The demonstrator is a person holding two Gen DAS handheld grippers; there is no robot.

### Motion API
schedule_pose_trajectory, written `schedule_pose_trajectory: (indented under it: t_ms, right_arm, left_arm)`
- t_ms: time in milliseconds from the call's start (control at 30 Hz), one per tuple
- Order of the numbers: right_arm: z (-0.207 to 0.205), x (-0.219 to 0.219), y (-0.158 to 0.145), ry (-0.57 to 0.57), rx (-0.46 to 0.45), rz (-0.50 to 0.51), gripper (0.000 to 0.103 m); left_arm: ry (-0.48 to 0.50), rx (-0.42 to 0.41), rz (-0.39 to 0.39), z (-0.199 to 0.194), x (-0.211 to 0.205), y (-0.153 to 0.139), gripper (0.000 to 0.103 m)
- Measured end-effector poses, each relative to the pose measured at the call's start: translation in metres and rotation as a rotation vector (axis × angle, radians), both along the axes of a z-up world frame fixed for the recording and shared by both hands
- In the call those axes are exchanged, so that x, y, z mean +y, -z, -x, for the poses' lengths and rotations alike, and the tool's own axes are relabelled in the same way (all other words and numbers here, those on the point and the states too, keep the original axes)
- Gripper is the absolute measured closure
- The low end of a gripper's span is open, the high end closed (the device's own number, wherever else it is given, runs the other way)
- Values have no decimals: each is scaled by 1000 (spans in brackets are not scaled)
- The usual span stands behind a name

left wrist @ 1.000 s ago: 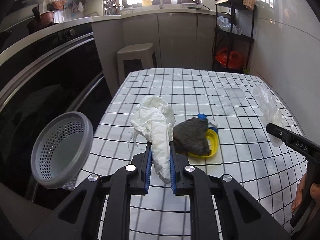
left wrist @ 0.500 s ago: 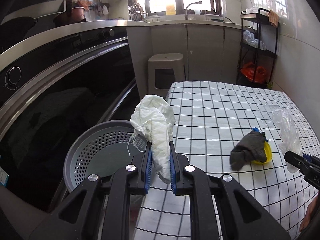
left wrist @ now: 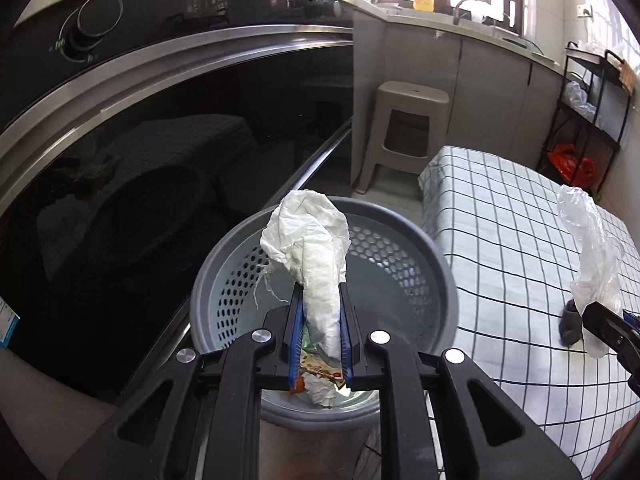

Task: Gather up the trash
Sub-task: 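Carry the tissue and plastic bag to the grey basket and open both tools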

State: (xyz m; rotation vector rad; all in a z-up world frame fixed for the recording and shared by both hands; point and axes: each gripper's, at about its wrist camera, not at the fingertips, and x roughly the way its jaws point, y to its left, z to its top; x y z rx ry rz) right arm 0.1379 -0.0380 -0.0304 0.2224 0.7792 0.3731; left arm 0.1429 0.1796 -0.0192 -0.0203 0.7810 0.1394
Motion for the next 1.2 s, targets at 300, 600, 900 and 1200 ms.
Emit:
schedule_pose_trajectory:
  t_ms: [300,600,900,1200]
  right_arm:
    - [-39,64,14,-101,31,23,64]
    - [-62,99,26,-135,68,74,63]
    - [-75,119,31,-165,84,89,63]
    - [-74,126,29,-175,66,95,60]
  left_arm:
    - [-76,48,15,-9,39,15,87]
    - [-77,85,42,-20,52,27,86]
    - [-86,97,70,-27,61,32,85]
    - [-92,76,71,-21,64,28,72]
